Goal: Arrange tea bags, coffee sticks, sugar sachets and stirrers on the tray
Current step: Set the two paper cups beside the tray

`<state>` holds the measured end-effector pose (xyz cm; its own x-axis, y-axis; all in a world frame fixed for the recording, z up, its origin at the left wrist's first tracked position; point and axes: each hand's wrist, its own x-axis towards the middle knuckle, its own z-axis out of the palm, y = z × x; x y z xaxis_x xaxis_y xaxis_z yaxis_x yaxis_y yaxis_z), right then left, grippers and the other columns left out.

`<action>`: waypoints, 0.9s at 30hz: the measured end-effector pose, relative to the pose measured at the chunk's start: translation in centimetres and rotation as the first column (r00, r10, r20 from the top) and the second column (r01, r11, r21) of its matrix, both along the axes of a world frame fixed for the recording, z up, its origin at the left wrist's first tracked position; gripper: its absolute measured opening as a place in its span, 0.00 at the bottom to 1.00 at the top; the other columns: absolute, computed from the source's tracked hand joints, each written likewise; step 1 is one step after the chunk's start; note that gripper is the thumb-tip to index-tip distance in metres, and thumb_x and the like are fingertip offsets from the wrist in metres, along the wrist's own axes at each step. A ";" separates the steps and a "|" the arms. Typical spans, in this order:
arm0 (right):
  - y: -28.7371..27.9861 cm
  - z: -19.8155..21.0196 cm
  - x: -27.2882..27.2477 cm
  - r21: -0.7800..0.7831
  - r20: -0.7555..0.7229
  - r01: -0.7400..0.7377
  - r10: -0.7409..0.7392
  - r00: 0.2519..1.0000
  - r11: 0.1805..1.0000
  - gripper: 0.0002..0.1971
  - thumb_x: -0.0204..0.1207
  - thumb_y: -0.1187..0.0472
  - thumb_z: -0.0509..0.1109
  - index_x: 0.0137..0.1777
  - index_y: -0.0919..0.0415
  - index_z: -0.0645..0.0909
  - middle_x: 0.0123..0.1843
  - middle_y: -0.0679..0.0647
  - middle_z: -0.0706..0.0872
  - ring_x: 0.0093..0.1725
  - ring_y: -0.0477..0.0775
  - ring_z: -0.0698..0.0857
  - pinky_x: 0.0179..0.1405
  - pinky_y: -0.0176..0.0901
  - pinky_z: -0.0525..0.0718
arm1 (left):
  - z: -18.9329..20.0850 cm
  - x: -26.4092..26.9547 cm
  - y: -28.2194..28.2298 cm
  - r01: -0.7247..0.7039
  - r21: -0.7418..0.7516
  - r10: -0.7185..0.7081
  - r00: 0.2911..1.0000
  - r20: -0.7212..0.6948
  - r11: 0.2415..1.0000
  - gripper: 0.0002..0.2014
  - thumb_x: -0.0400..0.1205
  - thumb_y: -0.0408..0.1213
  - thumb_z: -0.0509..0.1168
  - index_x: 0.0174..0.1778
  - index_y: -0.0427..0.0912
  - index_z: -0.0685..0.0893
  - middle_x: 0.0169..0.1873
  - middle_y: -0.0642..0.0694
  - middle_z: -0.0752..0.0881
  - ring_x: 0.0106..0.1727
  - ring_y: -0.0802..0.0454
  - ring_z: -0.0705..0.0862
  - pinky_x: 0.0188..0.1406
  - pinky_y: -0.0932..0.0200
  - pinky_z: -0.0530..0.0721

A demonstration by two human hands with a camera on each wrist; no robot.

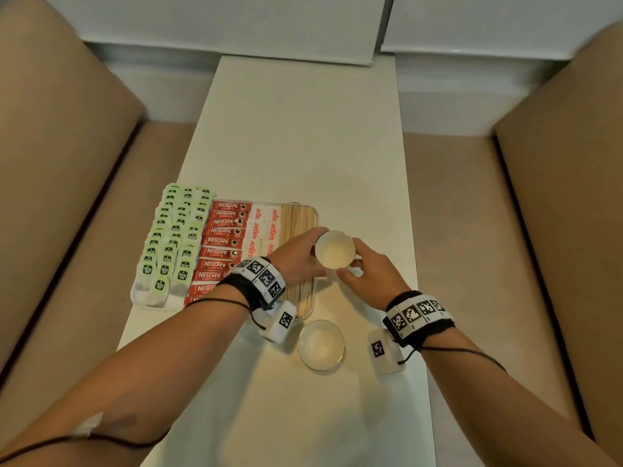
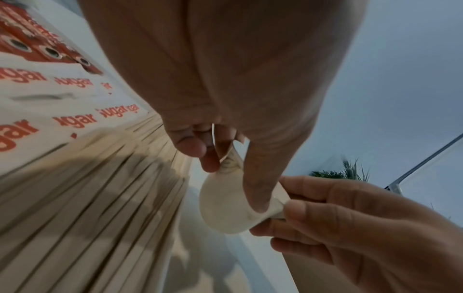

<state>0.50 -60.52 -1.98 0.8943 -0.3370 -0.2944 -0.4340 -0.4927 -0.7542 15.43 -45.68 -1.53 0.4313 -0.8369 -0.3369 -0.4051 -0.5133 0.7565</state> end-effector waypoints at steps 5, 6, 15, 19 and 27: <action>-0.9 -1.7 0.8 -0.030 -0.009 -0.010 0.010 1.000 1.000 0.29 0.81 0.46 0.74 0.79 0.46 0.69 0.63 0.48 0.87 0.62 0.49 0.86 0.60 0.48 0.84 | -1.3 0.9 -0.3 -0.029 0.030 0.030 0.999 -0.027 0.999 0.42 0.80 0.40 0.76 0.86 0.47 0.60 0.79 0.46 0.75 0.76 0.50 0.75 0.70 0.59 0.74; -1.1 -1.9 1.0 -0.025 -0.012 -0.018 0.018 1.000 1.000 0.31 0.80 0.45 0.75 0.79 0.45 0.68 0.63 0.47 0.87 0.62 0.48 0.86 0.60 0.49 0.84 | -1.4 1.2 -0.4 -0.025 0.022 0.026 0.999 -0.031 0.999 0.41 0.80 0.40 0.75 0.86 0.46 0.60 0.78 0.46 0.75 0.77 0.50 0.75 0.70 0.60 0.73; -3.3 -3.8 3.9 -0.027 0.065 0.053 -0.051 0.997 0.998 0.34 0.79 0.46 0.76 0.81 0.45 0.64 0.66 0.49 0.87 0.67 0.53 0.84 0.65 0.58 0.85 | -1.6 2.6 -2.9 -0.215 -0.112 0.212 0.976 -0.040 0.970 0.31 0.82 0.34 0.73 0.80 0.45 0.70 0.70 0.49 0.80 0.64 0.52 0.82 0.62 0.54 0.85; -3.8 -3.8 5.9 -0.026 0.069 0.082 -0.080 0.994 0.996 0.33 0.82 0.49 0.74 0.82 0.49 0.62 0.66 0.53 0.86 0.66 0.56 0.84 0.63 0.55 0.85 | -1.6 3.4 -3.9 -0.270 -0.147 0.270 0.963 -0.019 0.952 0.29 0.83 0.32 0.71 0.81 0.45 0.71 0.70 0.49 0.81 0.63 0.55 0.82 0.63 0.55 0.83; -4.0 -3.2 6.9 0.010 0.009 0.089 -0.089 0.996 0.996 0.32 0.83 0.53 0.72 0.82 0.50 0.61 0.71 0.55 0.83 0.69 0.58 0.84 0.63 0.52 0.83 | -2.1 4.5 -4.0 -0.229 -0.112 0.232 0.972 0.017 0.967 0.32 0.83 0.36 0.71 0.83 0.47 0.68 0.72 0.50 0.81 0.63 0.53 0.84 0.65 0.49 0.85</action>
<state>7.43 -64.53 -5.15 0.8638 -0.4123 -0.2895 -0.4683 -0.4450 -0.7633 19.91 -49.72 -3.64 0.6256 -0.7445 -0.2334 -0.3088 -0.5110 0.8022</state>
